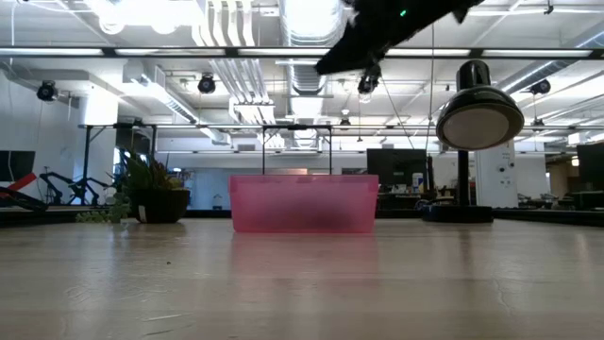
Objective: Pick and place rubber bands into bin
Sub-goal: Return to Home Position
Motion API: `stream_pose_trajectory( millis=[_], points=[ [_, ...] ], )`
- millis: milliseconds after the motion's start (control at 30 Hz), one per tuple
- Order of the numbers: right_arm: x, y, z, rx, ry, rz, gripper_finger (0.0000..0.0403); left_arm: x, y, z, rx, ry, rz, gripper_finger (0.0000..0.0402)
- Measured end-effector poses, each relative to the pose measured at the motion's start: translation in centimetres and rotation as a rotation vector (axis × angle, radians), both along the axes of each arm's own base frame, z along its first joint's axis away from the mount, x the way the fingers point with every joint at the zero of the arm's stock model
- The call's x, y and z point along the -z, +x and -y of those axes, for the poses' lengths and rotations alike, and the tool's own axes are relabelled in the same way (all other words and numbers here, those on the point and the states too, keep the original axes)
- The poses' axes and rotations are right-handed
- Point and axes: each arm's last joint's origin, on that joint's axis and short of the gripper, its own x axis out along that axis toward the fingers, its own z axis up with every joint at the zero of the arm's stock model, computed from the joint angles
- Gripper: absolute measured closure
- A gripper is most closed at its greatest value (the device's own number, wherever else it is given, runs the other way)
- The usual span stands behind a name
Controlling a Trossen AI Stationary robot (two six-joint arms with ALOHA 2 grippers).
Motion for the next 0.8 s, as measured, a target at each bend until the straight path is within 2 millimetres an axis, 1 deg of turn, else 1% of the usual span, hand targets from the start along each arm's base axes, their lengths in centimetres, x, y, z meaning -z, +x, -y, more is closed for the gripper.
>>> stream_pose_trajectory(
  millis=[67,133,233,400,500,567,633,800],
  points=[
    [-0.8,-1.3,-0.6,-0.017,-0.002,0.038,0.0277,-0.7,0.4,-0.4,-0.062,0.003,0.075,0.0248],
    [-1.3,-2.9,-1.1,-0.03,0.001,0.063,0.028,-0.9,0.8,-0.7,-0.102,0.033,0.118,0.0248],
    [-1.5,-5.5,-1.6,-0.051,0.009,0.106,0.0283,-0.9,1.5,-1.5,-0.146,0.062,0.157,0.0248],
    [0.0,-10.3,-2.1,-0.062,0.005,0.233,0.0287,0.1,2.2,-3.1,-0.222,0.084,0.121,0.0248],
    [1.2,-12.8,-2.2,-0.062,-0.015,0.331,0.0287,0.9,2.1,-3.4,-0.235,0.092,0.098,0.0248],
    [1.9,-14.3,-2.3,-0.063,-0.02,0.384,0.0286,0.9,1.8,-3.6,-0.237,0.09,0.105,0.0248],
    [2.6,-15.6,-2.4,-0.063,-0.018,0.422,0.0285,0.8,0.9,-3.8,-0.241,0.082,0.127,0.0248],
    [4.7,-18.0,-2.5,-0.063,-0.009,0.463,0.0289,0.8,-2.1,-4.8,-0.271,0.051,0.209,0.0248]
  ],
)
